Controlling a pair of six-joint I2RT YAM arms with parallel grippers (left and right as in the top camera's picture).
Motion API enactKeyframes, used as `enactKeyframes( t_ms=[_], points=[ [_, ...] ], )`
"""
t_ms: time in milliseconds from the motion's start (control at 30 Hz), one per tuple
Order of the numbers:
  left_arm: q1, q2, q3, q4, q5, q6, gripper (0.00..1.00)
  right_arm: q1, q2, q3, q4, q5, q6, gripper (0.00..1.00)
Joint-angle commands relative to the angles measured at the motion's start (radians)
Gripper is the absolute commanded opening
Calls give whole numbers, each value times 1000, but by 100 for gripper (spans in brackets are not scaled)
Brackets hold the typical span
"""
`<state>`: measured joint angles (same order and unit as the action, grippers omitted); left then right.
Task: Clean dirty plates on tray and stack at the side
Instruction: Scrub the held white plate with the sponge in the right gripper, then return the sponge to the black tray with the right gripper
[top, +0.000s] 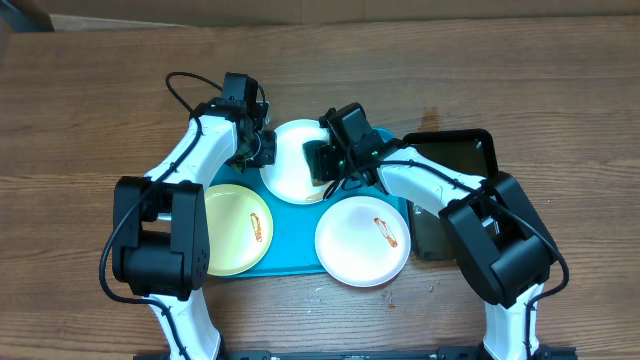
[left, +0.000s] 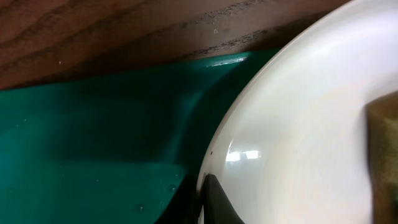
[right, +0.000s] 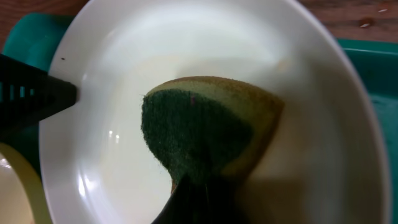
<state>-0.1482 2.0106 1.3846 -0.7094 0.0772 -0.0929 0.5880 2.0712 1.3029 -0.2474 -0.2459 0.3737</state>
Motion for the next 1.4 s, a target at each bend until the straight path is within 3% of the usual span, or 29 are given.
enactKeyframes(
  t_ms=[0, 233, 467, 600, 733, 933, 1133, 1367],
  points=[
    [-4, 17, -9, 3, -2, 18, 4, 13, 39, -8, 34, -111, 56, 4],
    [-4, 17, -9, 3, -3, 18, 4, -55, 3, 61, 204, -475, 73, 4],
    [-3, 17, -9, 3, -14, 18, 4, -182, -143, 166, 76, -550, 94, 4],
    [-3, 16, -7, 2, -56, 18, 4, -266, -248, 166, -173, -457, 7, 4],
    [-3, 1, 7, 0, -60, 14, 4, -359, -334, 166, -553, -233, -129, 4],
    [-4, -89, 47, 0, -116, 12, 4, -461, -361, 137, -968, 99, -142, 4],
    [-35, -245, 58, 28, -264, 11, 4, -476, -361, 3, -980, 119, -138, 4],
    [-111, -402, 58, 42, -321, 27, 4, -477, -361, -118, -916, 123, -134, 4]
  ],
)
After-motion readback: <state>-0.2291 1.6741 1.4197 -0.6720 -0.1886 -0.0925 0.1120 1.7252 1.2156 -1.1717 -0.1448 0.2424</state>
